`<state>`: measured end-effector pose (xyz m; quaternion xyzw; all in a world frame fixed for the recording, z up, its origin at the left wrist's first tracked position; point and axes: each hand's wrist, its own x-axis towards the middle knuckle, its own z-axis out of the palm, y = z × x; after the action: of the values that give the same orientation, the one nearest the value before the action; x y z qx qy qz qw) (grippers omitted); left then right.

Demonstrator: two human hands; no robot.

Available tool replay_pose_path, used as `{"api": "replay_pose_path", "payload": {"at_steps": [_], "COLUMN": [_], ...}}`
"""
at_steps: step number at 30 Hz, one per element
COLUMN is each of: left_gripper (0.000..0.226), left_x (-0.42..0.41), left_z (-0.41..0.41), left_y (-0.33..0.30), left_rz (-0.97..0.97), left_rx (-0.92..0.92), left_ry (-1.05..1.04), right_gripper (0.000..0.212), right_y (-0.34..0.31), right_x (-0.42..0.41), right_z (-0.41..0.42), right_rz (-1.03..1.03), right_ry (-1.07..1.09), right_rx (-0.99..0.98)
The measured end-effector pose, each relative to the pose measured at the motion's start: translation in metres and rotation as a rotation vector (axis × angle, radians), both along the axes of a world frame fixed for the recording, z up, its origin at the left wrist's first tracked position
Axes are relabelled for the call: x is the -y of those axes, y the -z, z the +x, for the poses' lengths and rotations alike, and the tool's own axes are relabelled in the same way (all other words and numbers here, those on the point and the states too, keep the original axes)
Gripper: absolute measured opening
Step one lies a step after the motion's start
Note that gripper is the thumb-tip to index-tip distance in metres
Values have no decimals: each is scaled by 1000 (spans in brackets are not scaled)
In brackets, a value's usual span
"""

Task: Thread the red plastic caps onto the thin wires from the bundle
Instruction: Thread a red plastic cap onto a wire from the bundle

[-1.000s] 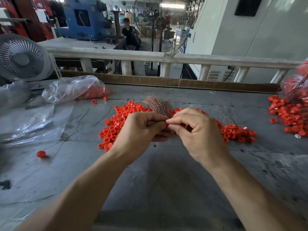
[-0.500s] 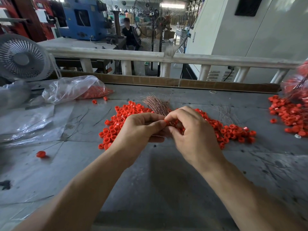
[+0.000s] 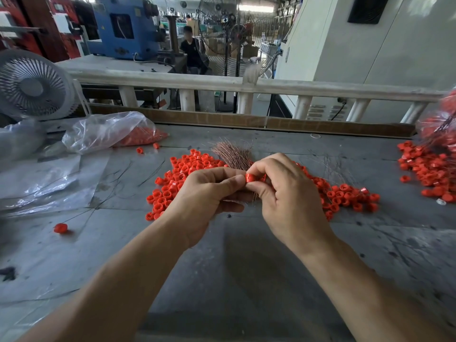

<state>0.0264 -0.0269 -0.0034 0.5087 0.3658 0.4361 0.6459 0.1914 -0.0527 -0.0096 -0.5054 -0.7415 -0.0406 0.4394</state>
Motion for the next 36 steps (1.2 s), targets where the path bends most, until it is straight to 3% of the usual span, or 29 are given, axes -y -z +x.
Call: {"api": "replay_pose_path", "payload": {"at_steps": [10, 21, 28, 36], "left_gripper": [29, 16, 40, 16], "left_x": [-2, -5, -7, -8], "left_z": [0, 1, 2, 0], "left_y": [4, 7, 7, 8], "left_rz": [9, 35, 54, 14], "left_rx": [6, 7, 94, 76], "left_ry": [47, -61, -93, -94], "right_gripper": [7, 12, 21, 18], "right_y": [-2, -1, -3, -1], "right_x": [1, -4, -1, -2], "right_z": [0, 3, 1, 1], "right_rz": [58, 81, 76, 30], "right_ry": [54, 93, 46, -19], "right_rx": [32, 175, 136, 22]}}
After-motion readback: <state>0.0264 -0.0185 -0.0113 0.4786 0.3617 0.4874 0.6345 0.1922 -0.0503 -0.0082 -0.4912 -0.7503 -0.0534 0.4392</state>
